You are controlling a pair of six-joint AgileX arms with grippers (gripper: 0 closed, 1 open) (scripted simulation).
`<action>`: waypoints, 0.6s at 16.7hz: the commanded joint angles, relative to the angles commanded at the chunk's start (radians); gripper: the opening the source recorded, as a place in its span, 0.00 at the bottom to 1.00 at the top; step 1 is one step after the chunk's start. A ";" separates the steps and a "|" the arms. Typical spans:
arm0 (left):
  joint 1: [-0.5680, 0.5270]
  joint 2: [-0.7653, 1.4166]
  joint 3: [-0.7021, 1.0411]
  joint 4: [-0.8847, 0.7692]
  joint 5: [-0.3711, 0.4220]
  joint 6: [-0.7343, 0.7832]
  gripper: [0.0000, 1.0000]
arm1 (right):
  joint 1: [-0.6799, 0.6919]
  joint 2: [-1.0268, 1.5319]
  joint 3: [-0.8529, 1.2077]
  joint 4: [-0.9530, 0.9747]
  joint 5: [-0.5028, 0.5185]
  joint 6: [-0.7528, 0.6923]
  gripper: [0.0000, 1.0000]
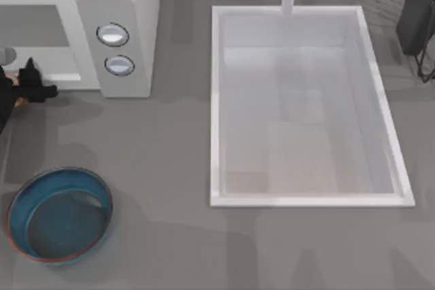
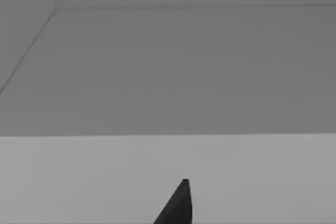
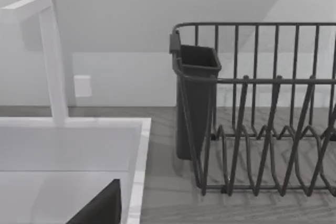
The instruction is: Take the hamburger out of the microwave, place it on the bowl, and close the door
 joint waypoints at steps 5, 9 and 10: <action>0.011 -0.059 -0.125 0.094 0.011 -0.001 0.00 | 0.000 0.000 0.000 0.000 0.000 0.000 1.00; 0.006 -0.059 -0.119 0.091 0.009 0.001 0.00 | 0.000 0.000 0.000 0.000 0.000 0.000 1.00; 0.006 -0.071 -0.118 0.081 0.009 0.001 0.00 | 0.000 0.000 0.000 0.000 0.000 0.000 1.00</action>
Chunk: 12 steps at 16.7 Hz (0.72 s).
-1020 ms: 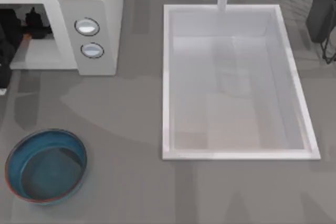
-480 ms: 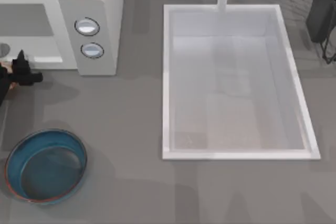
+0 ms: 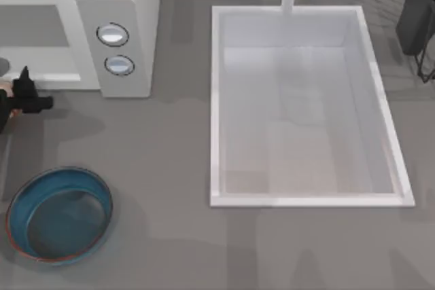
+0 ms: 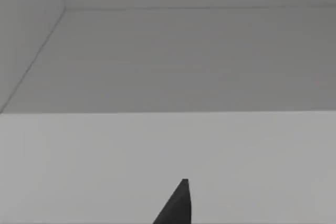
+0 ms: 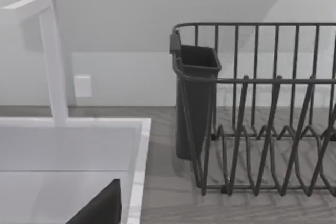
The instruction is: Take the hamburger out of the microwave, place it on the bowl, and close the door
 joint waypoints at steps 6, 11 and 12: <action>0.001 -0.184 0.004 -0.184 -0.002 0.000 0.00 | 0.000 0.000 0.000 0.000 0.000 0.000 1.00; 0.001 -0.355 0.004 -0.362 -0.004 0.002 0.00 | 0.000 0.000 0.000 0.000 0.000 0.000 1.00; 0.001 -0.377 0.003 -0.385 -0.005 0.002 0.00 | 0.000 0.000 0.000 0.000 0.000 0.000 1.00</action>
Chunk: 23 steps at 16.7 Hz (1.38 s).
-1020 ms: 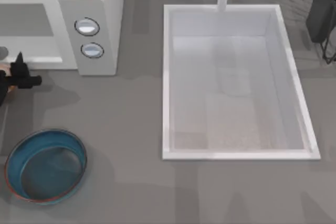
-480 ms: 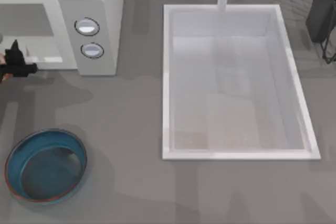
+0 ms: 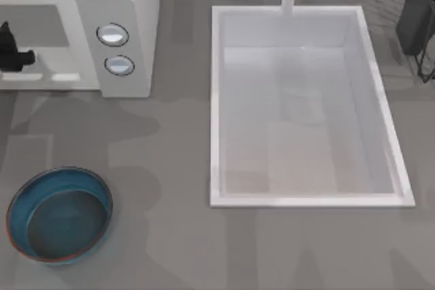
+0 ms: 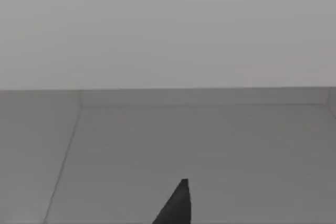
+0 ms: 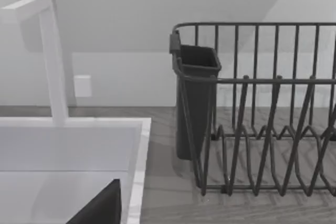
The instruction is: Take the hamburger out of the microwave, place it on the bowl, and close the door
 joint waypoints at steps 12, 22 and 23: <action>-0.036 -0.026 0.054 -0.138 -0.034 0.139 0.00 | 0.000 0.000 0.000 0.000 0.000 0.000 1.00; -0.261 -0.023 0.364 -0.895 -0.253 1.010 0.00 | 0.000 0.000 0.000 0.000 0.000 0.000 1.00; -0.290 -0.017 0.400 -0.993 -0.282 1.126 0.00 | 0.000 0.000 0.000 0.000 0.000 0.000 1.00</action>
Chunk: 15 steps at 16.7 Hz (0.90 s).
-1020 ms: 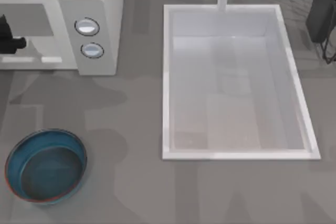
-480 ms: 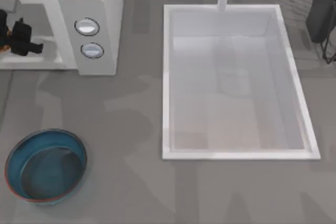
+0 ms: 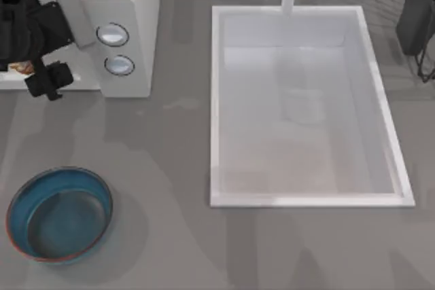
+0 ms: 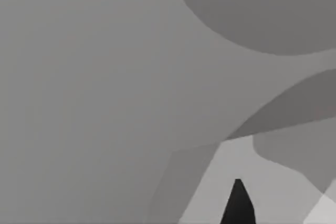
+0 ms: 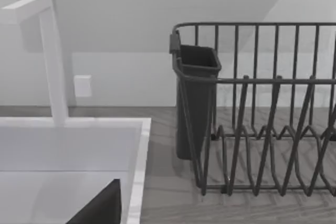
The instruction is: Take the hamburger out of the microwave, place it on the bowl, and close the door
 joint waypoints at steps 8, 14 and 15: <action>-0.240 0.106 0.253 -0.818 -0.256 0.986 0.00 | 0.000 0.000 0.000 0.000 0.000 0.000 1.00; -0.394 0.266 0.355 -1.335 -0.425 1.665 0.00 | 0.000 0.000 0.000 0.000 0.000 0.000 1.00; -0.414 0.298 0.362 -1.403 -0.448 1.761 0.00 | 0.000 0.000 0.000 0.000 0.000 0.000 1.00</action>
